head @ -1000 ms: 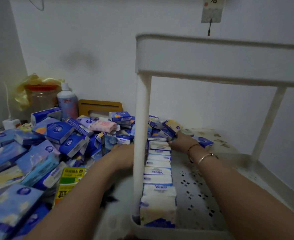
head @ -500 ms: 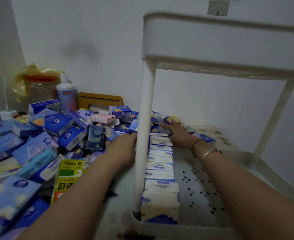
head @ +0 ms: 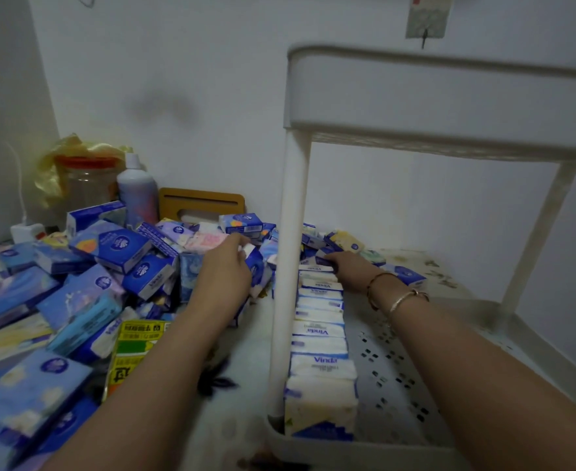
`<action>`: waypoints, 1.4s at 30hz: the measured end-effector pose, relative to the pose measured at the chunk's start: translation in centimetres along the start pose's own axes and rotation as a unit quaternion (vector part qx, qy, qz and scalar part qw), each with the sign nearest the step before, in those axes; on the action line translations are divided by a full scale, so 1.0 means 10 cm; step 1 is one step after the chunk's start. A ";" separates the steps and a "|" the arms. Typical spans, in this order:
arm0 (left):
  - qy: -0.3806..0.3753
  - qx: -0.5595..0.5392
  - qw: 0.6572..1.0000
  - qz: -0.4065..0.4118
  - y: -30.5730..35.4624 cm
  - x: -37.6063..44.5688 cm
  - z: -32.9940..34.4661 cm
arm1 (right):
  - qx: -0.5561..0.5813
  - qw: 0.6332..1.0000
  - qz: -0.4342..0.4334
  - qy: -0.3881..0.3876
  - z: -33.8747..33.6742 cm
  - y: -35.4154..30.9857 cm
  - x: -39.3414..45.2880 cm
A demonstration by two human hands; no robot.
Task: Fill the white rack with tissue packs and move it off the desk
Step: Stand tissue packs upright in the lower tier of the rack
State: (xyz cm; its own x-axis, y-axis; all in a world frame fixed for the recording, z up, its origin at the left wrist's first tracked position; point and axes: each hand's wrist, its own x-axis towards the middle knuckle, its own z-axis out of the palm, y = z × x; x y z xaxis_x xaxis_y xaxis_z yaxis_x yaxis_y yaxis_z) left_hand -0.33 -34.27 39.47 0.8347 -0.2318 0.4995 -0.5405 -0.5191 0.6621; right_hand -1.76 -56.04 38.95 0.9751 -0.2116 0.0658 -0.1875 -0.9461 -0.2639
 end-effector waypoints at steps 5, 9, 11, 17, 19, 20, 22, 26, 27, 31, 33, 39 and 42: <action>0.107 -0.157 0.982 -0.003 0.04 0.09 -0.10 | 0.041 0.997 0.014 0.071 0.02 -0.01 -0.08; 0.161 -0.345 0.924 0.028 0.32 -0.05 -0.30 | 0.137 0.968 0.026 0.208 -0.08 0.09 -0.20; 0.158 -0.394 0.905 0.033 0.42 -0.10 -0.34 | 0.182 0.952 0.045 0.243 -0.22 0.12 -0.25; -0.007 -0.463 0.886 0.001 0.57 -0.21 -0.18 | 0.373 0.912 0.052 0.162 -0.67 0.06 -0.62; -0.058 -0.463 0.884 0.003 0.61 -0.20 -0.09 | 0.443 0.888 0.062 0.107 -0.70 0.06 -0.80; -0.076 -0.457 0.886 0.009 0.63 -0.19 -0.05 | 0.457 0.883 0.067 0.090 -0.70 0.08 -0.87; -0.102 -0.415 0.903 0.043 0.68 -0.14 0.04 | 0.470 0.876 0.077 0.072 -0.70 0.14 -0.99; -0.175 -0.343 0.919 0.079 0.83 -0.07 0.15 | 0.391 0.915 0.089 0.048 -0.71 0.31 -1.17; -0.182 -0.319 0.927 0.080 0.86 -0.06 0.18 | 0.370 0.923 0.096 0.044 -0.71 0.35 -1.20; -0.146 -0.126 0.970 0.151 0.90 0.03 0.39 | 0.306 0.941 0.135 0.037 -0.68 0.48 -1.31; -0.183 -0.063 0.965 0.175 0.85 0.03 0.50 | 0.293 0.947 0.131 0.022 -0.63 0.52 -1.37; -0.260 0.042 0.948 0.179 0.71 0.05 0.62 | 0.203 0.971 0.118 0.038 -0.51 0.54 -1.44; -0.263 0.034 0.950 0.166 0.70 0.06 0.63 | 0.112 0.986 0.122 0.018 -0.46 0.54 -1.47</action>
State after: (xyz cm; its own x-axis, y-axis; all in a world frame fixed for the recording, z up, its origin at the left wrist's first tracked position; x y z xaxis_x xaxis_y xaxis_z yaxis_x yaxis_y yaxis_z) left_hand -2.92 -43.25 40.88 0.5656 -0.7624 0.3143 -0.7904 -0.3925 0.4703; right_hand -17.61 -59.22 41.00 0.8988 -0.4383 0.0083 -0.3806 -0.7895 -0.4815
